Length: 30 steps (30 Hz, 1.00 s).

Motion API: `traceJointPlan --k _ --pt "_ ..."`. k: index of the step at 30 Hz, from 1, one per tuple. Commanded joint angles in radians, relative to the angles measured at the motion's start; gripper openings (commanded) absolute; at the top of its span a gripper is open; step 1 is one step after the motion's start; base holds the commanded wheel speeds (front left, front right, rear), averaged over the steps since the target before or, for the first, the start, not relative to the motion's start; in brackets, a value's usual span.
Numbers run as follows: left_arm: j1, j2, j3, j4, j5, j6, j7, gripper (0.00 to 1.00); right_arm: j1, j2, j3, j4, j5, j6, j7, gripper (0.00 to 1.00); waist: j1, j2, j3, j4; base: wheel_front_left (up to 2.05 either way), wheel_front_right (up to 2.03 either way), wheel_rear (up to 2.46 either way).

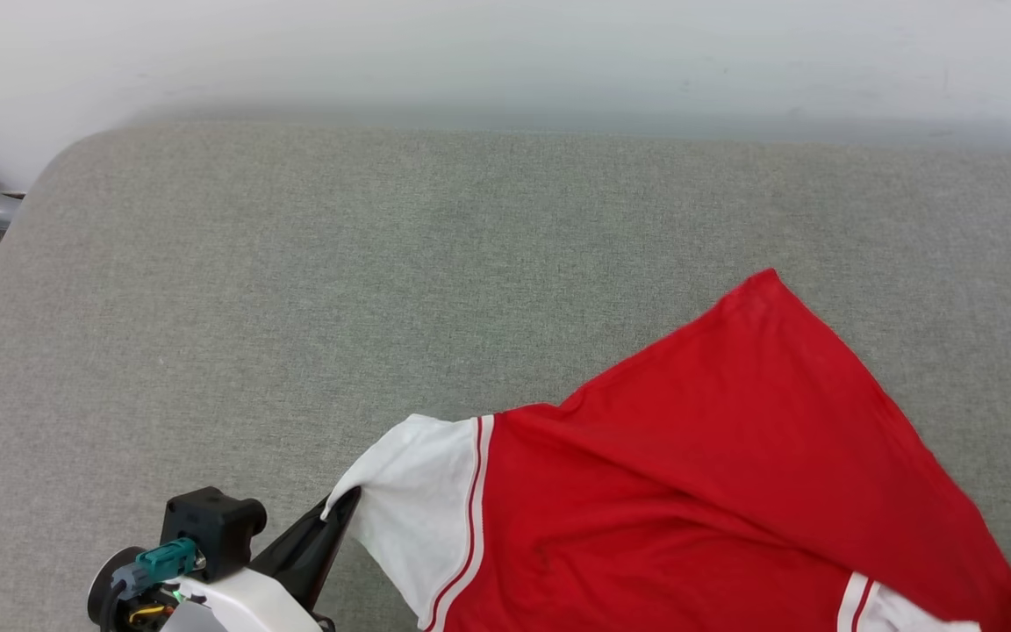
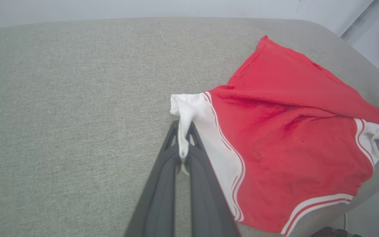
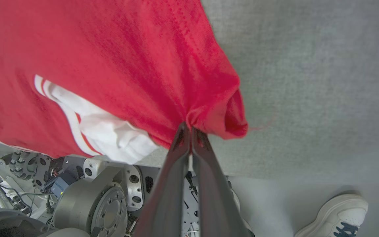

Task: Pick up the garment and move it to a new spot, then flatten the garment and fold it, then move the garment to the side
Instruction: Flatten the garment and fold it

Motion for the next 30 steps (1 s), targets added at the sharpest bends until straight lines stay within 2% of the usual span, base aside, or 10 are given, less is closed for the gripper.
traceJointPlan --k 1,9,10,11,12,18,22,27,30 --pt "-0.001 -0.004 0.003 0.007 0.001 0.001 -0.012 0.0 0.037 0.022 -0.002 -0.003 0.001 -0.001 0.003 0.0 0.0002 0.0 -0.001 0.0 0.0 0.0 0.0" --pt "-0.006 -0.012 -0.002 0.021 0.002 -0.003 -0.024 0.0 0.093 0.053 0.008 0.043 -0.004 -0.001 -0.031 0.0 0.0002 0.0 -0.012 0.008 0.0 0.0 0.0" --pt "-0.004 -0.009 0.0 0.021 0.001 -0.001 -0.023 0.0 0.091 0.05 0.01 0.046 -0.003 -0.001 -0.04 0.07 0.0002 0.0 -0.016 0.008 0.0 0.0 0.0" --pt "-0.002 -0.005 0.002 0.021 0.001 0.001 -0.021 0.0 0.086 0.045 0.015 0.048 -0.002 -0.001 -0.048 0.67 0.0002 0.0 -0.019 0.008 0.0 0.0 0.0" --pt "0.001 -0.002 0.004 0.019 -0.001 0.002 -0.019 0.0 0.078 0.04 0.018 0.05 0.002 -0.001 -0.055 1.0 0.0002 0.0 -0.023 0.008 0.0 0.0 0.0" --pt "0.008 0.01 0.005 0.004 -0.003 0.007 -0.011 0.0 0.03 0.006 0.037 0.029 0.032 -0.001 -0.083 1.0 0.0002 0.0 -0.036 0.011 0.0 0.0 0.0" --pt "0.013 0.013 0.001 -0.009 0.001 0.013 -0.009 0.0 -0.025 -0.035 0.044 -0.027 0.062 -0.001 -0.088 1.0 0.0002 0.0 -0.037 0.02 0.0 0.0 0.0" --pt "0.003 0.005 -0.002 -0.03 0.003 0.01 -0.013 0.0 -0.122 -0.069 0.054 -0.103 0.088 -0.001 -0.058 1.0 0.0002 0.0 -0.009 0.046 0.0 0.0 0.0" --pt "-0.013 0.007 -0.005 -0.039 0.01 0.005 -0.011 0.0 -0.197 -0.065 0.068 -0.141 0.086 -0.001 -0.031 1.0 0.0002 0.0 0.021 0.068 0.0 0.0 0.0"
